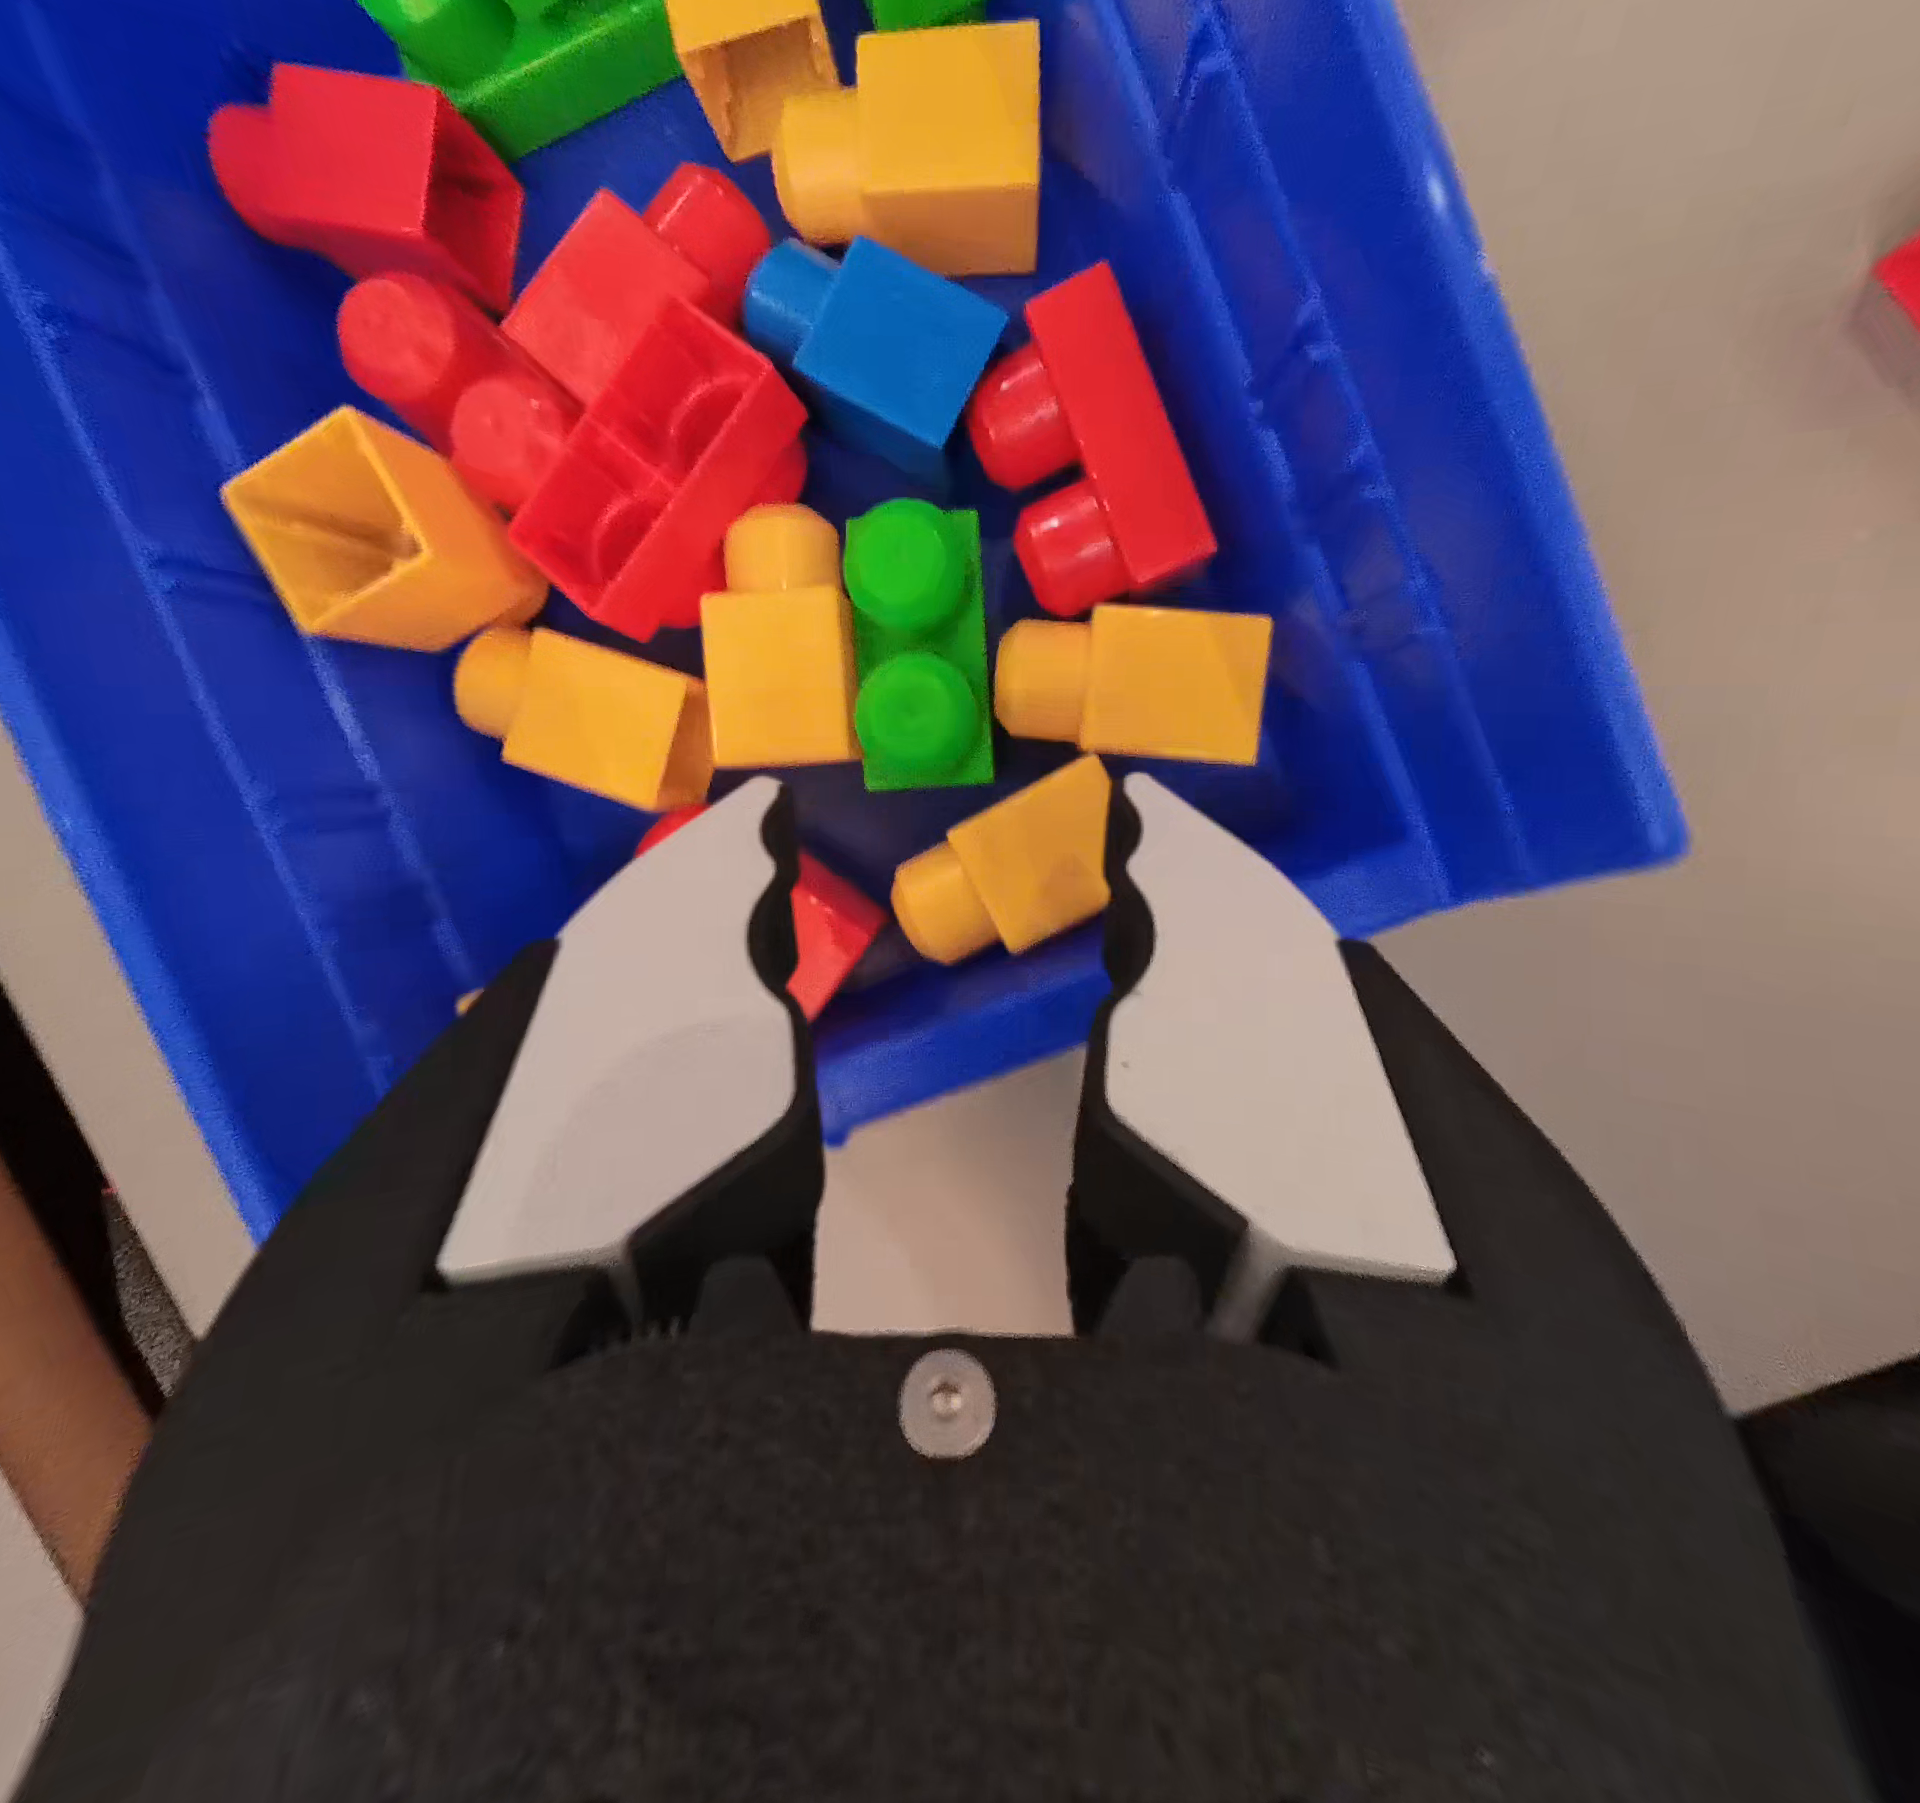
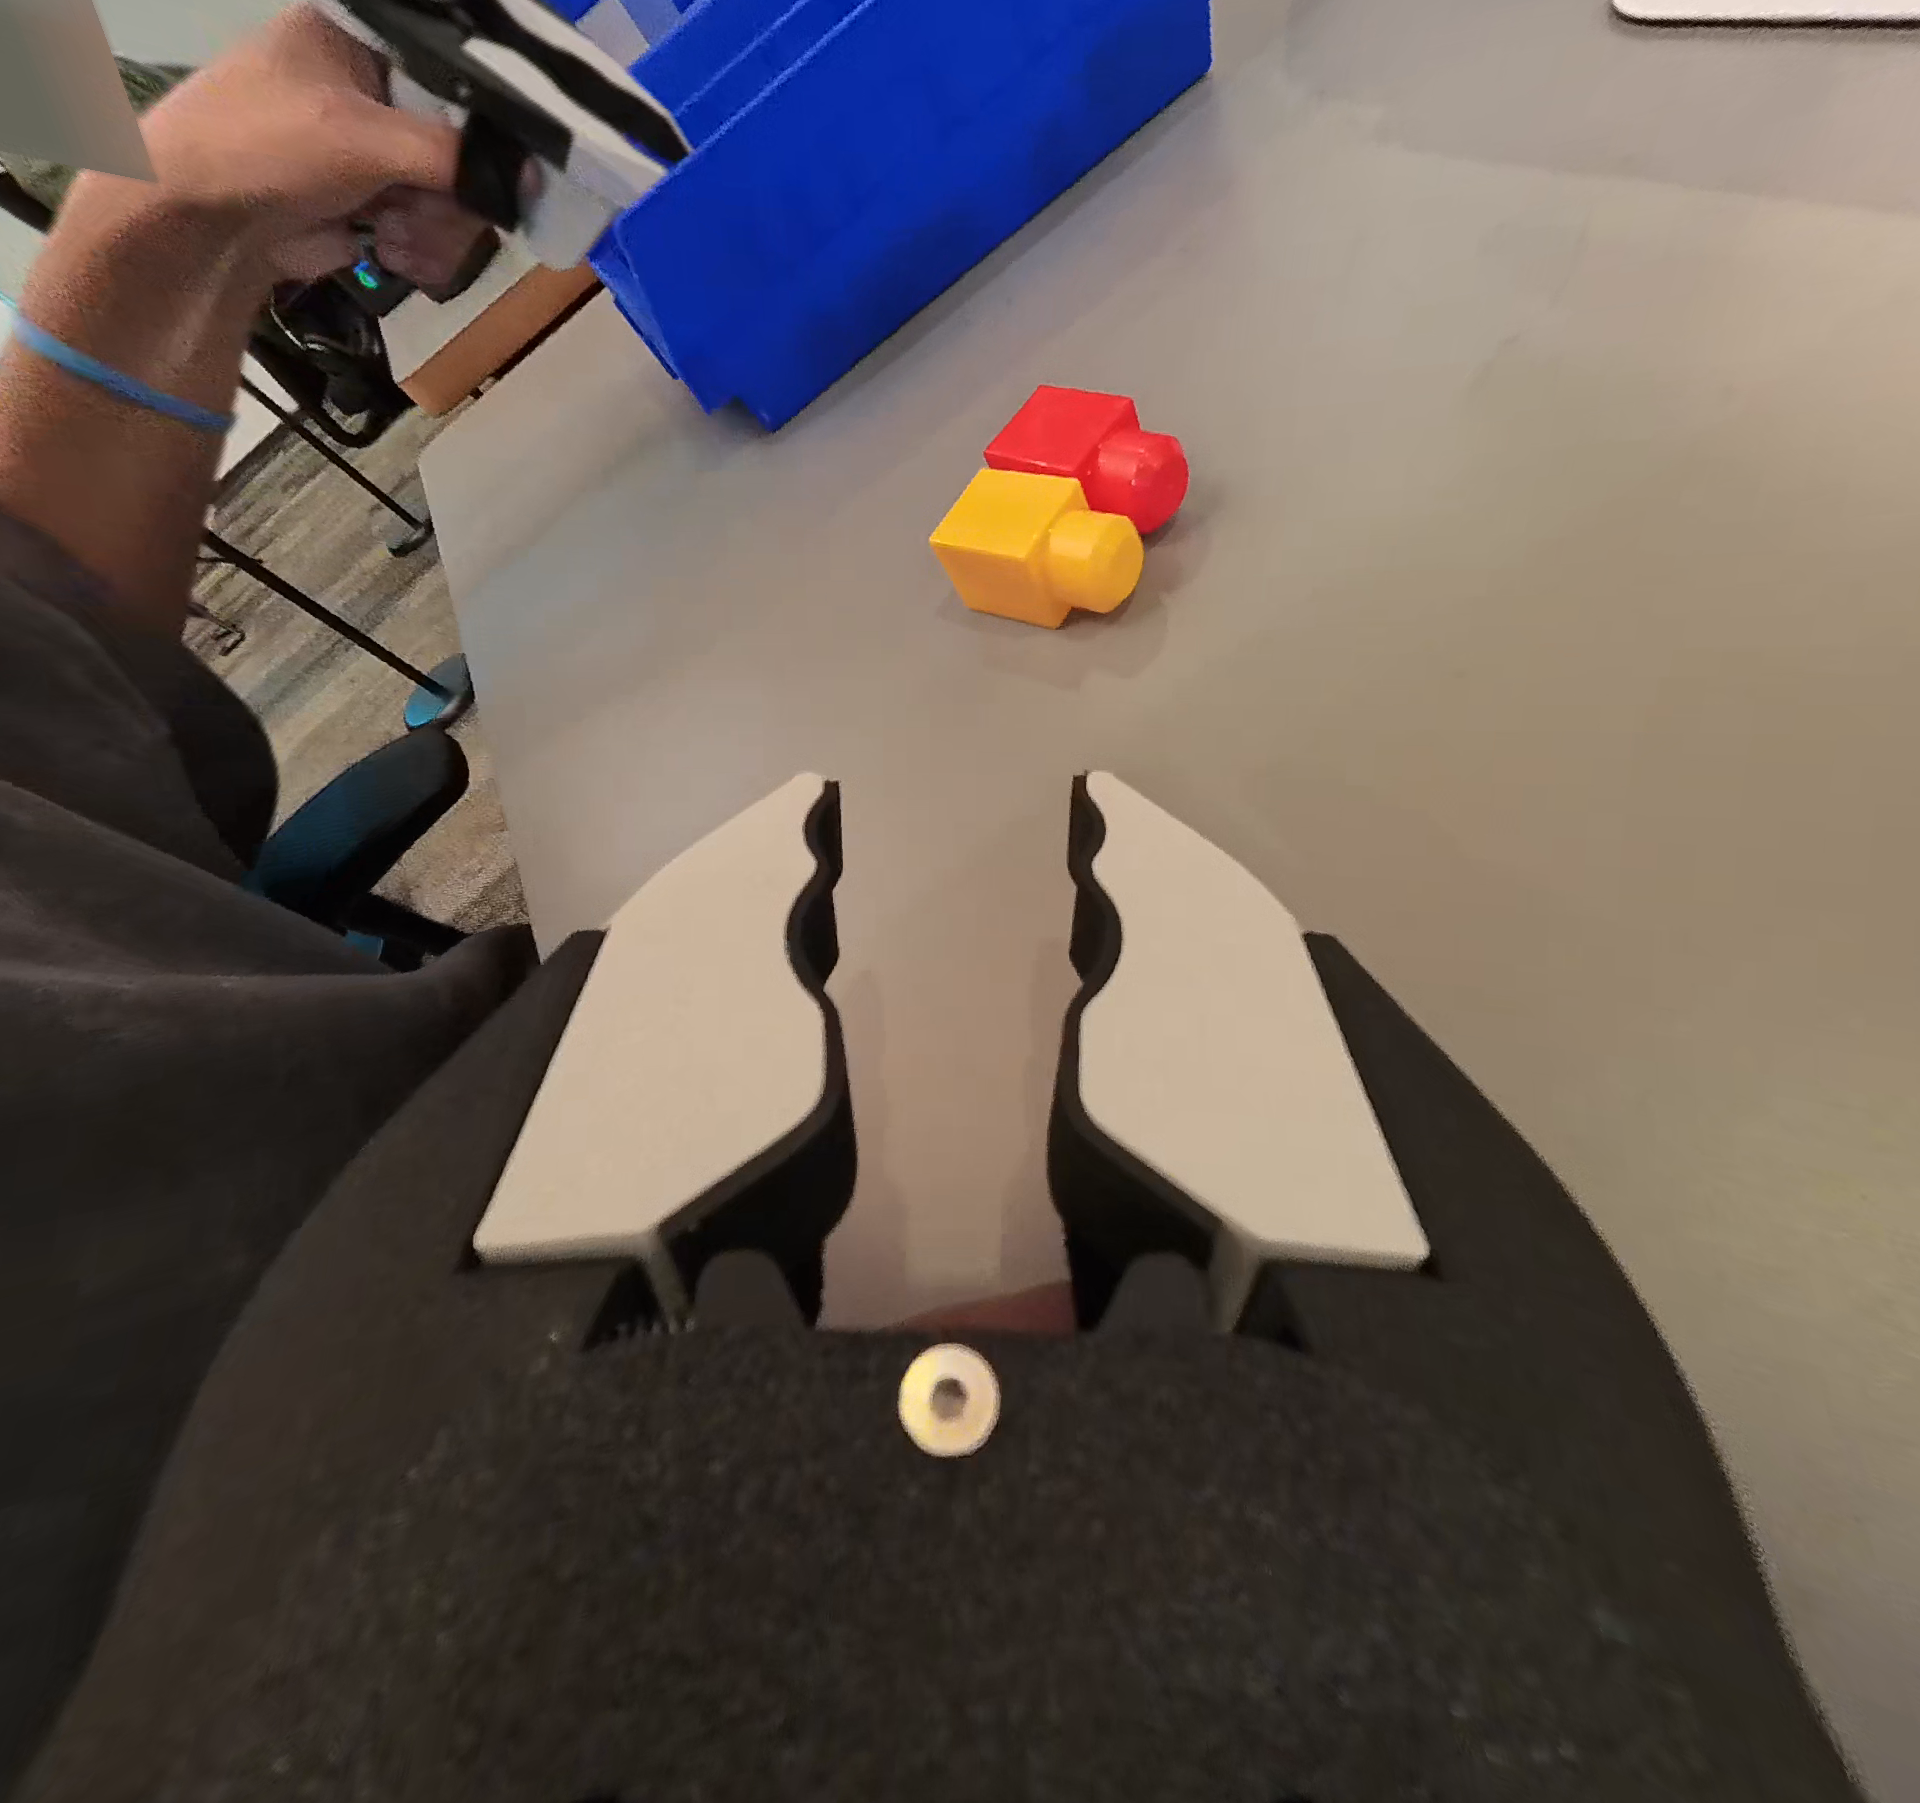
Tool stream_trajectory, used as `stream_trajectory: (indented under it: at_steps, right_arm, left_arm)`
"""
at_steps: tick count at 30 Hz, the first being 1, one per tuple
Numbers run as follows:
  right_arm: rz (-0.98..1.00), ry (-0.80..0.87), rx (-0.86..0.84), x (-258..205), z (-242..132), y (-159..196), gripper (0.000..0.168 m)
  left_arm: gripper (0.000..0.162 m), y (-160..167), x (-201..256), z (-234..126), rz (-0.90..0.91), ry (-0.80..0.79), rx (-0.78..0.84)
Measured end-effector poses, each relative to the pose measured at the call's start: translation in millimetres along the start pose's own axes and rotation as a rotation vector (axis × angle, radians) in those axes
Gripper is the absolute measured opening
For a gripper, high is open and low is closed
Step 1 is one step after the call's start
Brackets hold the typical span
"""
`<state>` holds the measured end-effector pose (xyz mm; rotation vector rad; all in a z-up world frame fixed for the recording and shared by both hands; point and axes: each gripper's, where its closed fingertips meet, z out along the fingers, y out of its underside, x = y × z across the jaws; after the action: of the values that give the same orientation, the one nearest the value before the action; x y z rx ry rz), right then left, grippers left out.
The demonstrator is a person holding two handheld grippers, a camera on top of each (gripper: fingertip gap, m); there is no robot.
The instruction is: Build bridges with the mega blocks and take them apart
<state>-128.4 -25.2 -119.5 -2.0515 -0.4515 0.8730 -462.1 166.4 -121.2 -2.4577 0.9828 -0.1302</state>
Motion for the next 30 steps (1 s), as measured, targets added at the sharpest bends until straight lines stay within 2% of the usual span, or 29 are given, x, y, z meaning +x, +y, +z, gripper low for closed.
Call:
stream_trajectory:
  at_steps: [5, 7, 9, 13, 18, 24, 27, 30]
  right_arm:
    - [0.005, 0.014, -0.010, 3.5, -0.1, 2.7, 0.042]
    - [0.002, 0.025, -0.010, 5.5, -1.4, 3.0, 0.042]
    - [0.013, 0.026, -0.003, 8.0, -1.8, 3.6, 0.041]
    - [0.036, 0.008, -0.012, 10.5, 0.4, 7.1, 0.041]
    - [0.030, 0.001, -0.011, 8.8, -1.1, 8.1, 0.041]
    - [0.040, 0.005, -0.002, 11.6, -6.4, 8.4, 0.041]
    - [0.039, 0.003, 0.006, 10.6, -8.8, 6.6, 0.041]
    - [0.033, 0.003, 0.009, 9.0, -10.1, 6.0, 0.041]
  left_arm:
    - [0.045, 0.8, -17.2, 31.7, 0.074, -0.025, -0.158]
    - [0.034, 4.6, -12.9, 38.1, 0.089, -0.010, -0.201]
    - [0.036, 2.8, -11.8, 44.8, 0.096, -0.025, -0.195]
    - [0.027, -2.2, -10.7, 47.3, 0.113, -0.052, -0.202]
    - [0.027, -0.9, -8.9, 45.9, 0.125, -0.066, -0.206]
    - [0.027, -9.5, -17.6, 16.2, 0.141, -0.092, -0.159]
    - [0.026, -32.8, -20.4, -16.1, 0.192, -0.135, -0.105]
    - [0.026, -70.2, -5.4, -45.8, 0.298, -0.131, -0.021]
